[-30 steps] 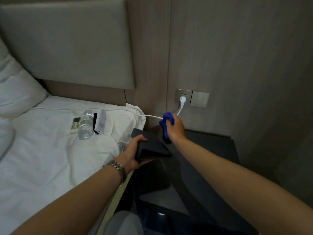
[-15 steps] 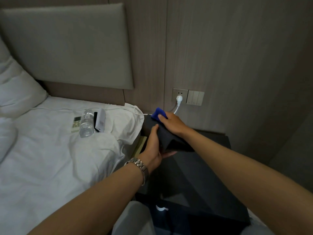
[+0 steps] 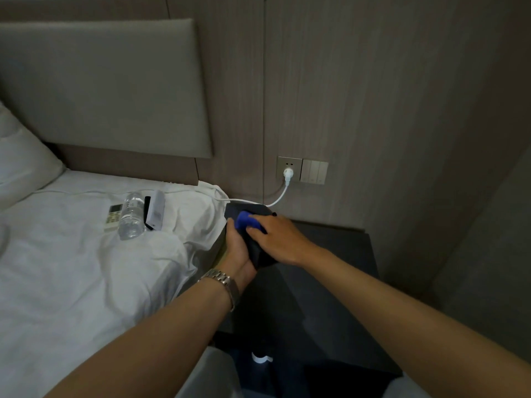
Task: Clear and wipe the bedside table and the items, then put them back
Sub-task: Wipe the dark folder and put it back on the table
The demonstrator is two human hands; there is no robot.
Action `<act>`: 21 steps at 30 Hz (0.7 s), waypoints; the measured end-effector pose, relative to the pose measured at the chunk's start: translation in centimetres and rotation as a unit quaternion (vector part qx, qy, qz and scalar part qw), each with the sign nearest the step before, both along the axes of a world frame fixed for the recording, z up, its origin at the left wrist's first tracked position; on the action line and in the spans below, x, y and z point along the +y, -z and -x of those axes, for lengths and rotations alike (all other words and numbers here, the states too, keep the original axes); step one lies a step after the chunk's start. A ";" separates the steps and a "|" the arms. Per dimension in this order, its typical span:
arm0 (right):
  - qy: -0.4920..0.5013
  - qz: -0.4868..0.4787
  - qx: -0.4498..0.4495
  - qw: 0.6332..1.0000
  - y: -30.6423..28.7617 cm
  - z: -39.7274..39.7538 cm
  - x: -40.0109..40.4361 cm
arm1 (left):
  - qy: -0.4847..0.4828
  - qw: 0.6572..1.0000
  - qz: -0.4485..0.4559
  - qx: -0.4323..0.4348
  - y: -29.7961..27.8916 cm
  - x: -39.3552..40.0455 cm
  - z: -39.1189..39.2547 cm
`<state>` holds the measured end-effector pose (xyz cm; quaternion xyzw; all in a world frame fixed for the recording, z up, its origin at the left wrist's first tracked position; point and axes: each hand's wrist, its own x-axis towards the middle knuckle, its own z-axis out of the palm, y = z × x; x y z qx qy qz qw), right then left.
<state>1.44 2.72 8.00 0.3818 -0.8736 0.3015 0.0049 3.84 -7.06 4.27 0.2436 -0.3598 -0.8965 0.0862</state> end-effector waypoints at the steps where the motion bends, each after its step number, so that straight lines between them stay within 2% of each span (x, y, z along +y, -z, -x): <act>1: -0.003 0.008 0.009 1.000 0.0 -0.3 0.3 | 0.001 1.000 -0.015 0.009 0.0 0.0 0.0; 9: -0.014 0.061 0.054 0.997 0.3 -2.3 2.8 | 0.065 0.997 0.004 -0.038 -1.2 -0.3 -0.9; 15: 0.046 0.090 0.111 0.989 3.2 -0.6 5.7 | 0.025 0.997 0.051 -0.055 1.1 -2.7 1.6; 17: 0.111 0.173 0.058 0.977 3.6 -0.5 5.9 | 0.022 0.997 0.069 -0.039 -2.0 -1.7 0.0; 18: 0.156 0.235 -0.004 0.959 3.4 -0.6 5.7 | 0.023 0.997 0.072 -0.028 -3.0 -1.4 -0.7; 20: 0.235 0.360 -0.177 0.886 2.8 -0.3 5.1 | 0.035 0.998 0.058 -0.011 -4.2 -0.9 -1.3; 21: 0.249 0.427 -0.281 0.823 2.6 0.0 4.8 | 0.043 0.998 0.044 -0.002 -4.4 -0.8 -1.5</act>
